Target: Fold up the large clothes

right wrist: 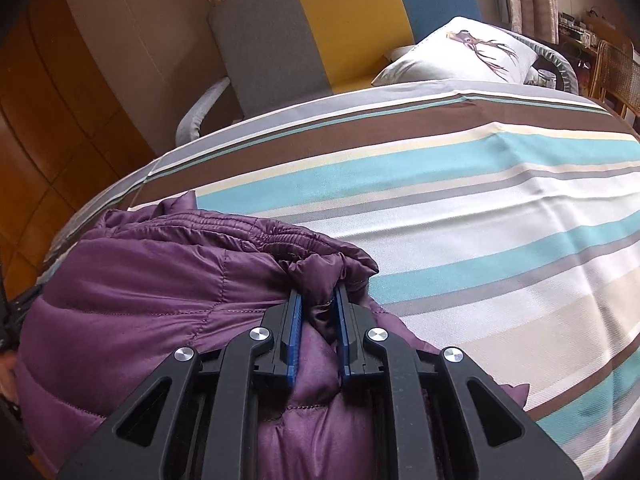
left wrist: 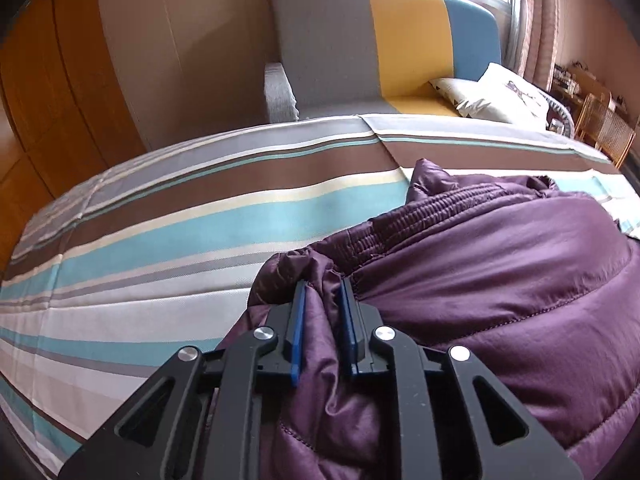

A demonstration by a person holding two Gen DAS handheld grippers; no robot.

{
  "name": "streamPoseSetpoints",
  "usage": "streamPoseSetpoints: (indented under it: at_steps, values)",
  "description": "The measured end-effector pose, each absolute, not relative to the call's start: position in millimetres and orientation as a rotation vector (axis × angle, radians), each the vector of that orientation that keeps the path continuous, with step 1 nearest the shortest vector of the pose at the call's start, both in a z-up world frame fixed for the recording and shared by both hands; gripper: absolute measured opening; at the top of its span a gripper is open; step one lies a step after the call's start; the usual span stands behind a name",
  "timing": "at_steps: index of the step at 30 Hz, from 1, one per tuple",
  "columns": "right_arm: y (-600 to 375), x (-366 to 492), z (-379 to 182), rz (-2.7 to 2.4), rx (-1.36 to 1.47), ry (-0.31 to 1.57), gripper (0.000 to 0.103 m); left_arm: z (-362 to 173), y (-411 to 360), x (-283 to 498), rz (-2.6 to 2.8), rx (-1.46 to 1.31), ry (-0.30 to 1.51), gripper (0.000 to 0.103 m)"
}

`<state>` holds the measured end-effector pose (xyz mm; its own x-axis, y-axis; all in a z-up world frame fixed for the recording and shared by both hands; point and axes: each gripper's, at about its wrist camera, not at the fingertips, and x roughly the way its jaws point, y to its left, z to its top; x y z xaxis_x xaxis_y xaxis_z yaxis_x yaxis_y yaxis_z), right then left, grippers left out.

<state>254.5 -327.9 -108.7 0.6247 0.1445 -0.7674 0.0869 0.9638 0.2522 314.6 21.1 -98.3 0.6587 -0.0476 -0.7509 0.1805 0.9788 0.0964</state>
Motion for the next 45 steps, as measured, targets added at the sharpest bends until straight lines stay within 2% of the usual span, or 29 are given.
streamPoseSetpoints:
  at_steps: [2, 3, 4, 5, 6, 7, 11, 14, 16, 18, 21, 24, 25, 26, 30, 35, 42, 44, 45]
  values:
    - [-325, 254, -103, 0.017, 0.244, 0.9, 0.023, -94, 21, 314, -0.128, 0.178, 0.849, 0.018]
    - [-321, 252, -98, 0.004, 0.21, 0.904, 0.034, -89, 21, 312, -0.12, 0.184, 0.86, 0.022]
    - [-320, 251, -94, -0.017, 0.179, 0.907, 0.056, -83, 23, 309, -0.108, 0.184, 0.863, 0.036]
    - [-317, 246, -86, -0.05, 0.135, 0.894, 0.065, -76, 25, 305, -0.094, 0.178, 0.857, 0.045]
    - [-316, 241, -79, -0.054, 0.118, 0.869, 0.069, -68, 29, 301, -0.084, 0.16, 0.843, 0.068]
    - [-314, 233, -68, -0.051, 0.103, 0.833, 0.069, -59, 34, 295, -0.089, 0.124, 0.824, 0.074]
    - [-302, 207, -39, -0.055, 0.104, 0.781, 0.069, -23, 46, 265, -0.075, 0.006, 0.749, 0.072]
    - [-287, 188, -25, -0.027, 0.179, 0.764, 0.067, -5, 38, 239, -0.104, -0.051, 0.699, 0.061]
    - [-270, 179, -21, 0.023, 0.213, 0.764, 0.049, 0, 20, 224, -0.147, -0.075, 0.688, 0.043]
    - [-251, 179, -20, 0.055, 0.211, 0.784, 0.036, -2, 2, 217, -0.199, -0.071, 0.705, 0.026]
    - [-220, 191, -28, 0.045, 0.126, 0.824, 0.025, -14, -33, 221, -0.248, -0.015, 0.756, 0.017]
    - [-212, 204, -40, 0.035, 0.132, 0.859, 0.025, -29, -57, 232, -0.248, 0.035, 0.793, 0.017]
    - [-210, 210, -46, 0.026, 0.127, 0.873, 0.019, -33, -62, 236, -0.243, 0.048, 0.805, 0.017]
    - [-210, 216, -53, 0.014, 0.116, 0.892, 0.018, -39, -64, 242, -0.235, 0.057, 0.824, 0.017]
    - [-216, 231, -76, -0.006, 0.132, 0.926, 0.018, -69, -64, 262, -0.22, 0.047, 0.888, 0.017]
    - [-216, 244, -95, -0.017, 0.125, 0.935, 0.018, -89, -65, 267, -0.231, 0.033, 0.878, 0.017]
    - [-215, 245, -102, -0.021, 0.129, 0.916, 0.017, -95, -67, 268, -0.234, 0.019, 0.871, 0.017]
    - [-215, 244, -100, -0.02, 0.126, 0.919, 0.017, -90, -64, 261, -0.241, 0.013, 0.862, 0.019]
    - [-214, 241, -97, -0.019, 0.12, 0.914, 0.017, -87, -62, 256, -0.248, 0.007, 0.856, 0.027]
